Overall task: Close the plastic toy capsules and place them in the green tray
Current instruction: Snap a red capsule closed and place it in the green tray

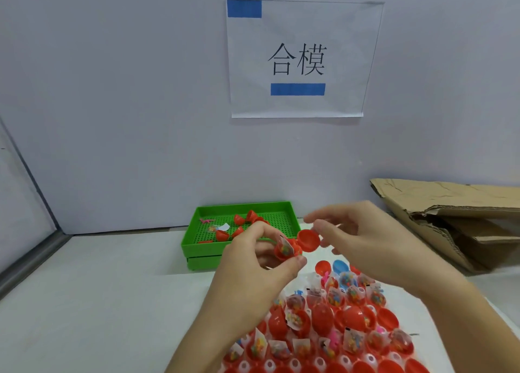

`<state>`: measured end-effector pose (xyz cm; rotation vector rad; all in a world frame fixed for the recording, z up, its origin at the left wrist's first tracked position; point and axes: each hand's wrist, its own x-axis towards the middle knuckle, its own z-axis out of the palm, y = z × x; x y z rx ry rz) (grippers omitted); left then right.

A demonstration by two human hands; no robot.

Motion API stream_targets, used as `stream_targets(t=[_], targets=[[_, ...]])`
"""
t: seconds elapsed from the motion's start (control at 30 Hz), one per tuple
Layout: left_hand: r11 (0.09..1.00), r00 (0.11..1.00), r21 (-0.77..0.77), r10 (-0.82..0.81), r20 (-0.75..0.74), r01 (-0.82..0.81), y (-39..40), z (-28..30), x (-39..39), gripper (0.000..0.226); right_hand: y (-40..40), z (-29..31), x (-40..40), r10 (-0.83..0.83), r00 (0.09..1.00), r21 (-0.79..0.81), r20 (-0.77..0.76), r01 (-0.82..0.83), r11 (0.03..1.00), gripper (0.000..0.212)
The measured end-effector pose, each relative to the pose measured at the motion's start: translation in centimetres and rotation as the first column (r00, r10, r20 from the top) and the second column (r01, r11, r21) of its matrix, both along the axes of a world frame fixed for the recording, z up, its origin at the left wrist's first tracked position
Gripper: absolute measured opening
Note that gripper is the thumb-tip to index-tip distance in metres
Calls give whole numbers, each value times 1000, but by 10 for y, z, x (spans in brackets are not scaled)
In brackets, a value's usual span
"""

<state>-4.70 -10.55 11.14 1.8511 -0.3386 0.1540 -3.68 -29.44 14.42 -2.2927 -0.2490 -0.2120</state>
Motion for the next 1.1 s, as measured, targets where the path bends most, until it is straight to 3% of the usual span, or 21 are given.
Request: stream_targets(t=[0.13,0.23,0.37,0.63,0.8,0.97,1.1], targets=[[995,998,-70,-67,-3,66,0,5,-3,24,-16,7,-4,306,950,116,-70,-297,948,34],[993,996,-73,-92,12,92,0,8,-5,27,-17,6,-5,405,914,153,-15,-398,905,41],[996,996,-48,-76,56,79,0,13,-9,33,-11,4,-3,413,908,176,73,-419,891,34],[998,988,62,-36,151,27,-1,13,-10,16,-6,5,-4,342,930,167,134,-361,917,14],[997,987,6,-81,135,81,-3,14,-11,16,-3,8,-5,304,941,209,145,-330,921,26],[997,988,-45,-50,148,57,-4,13,-11,28,1,9,-6,270,948,200,170,-301,932,15],[997,985,-63,-30,168,41,-4,13,-11,25,3,9,-6,235,952,196,196,-272,942,13]])
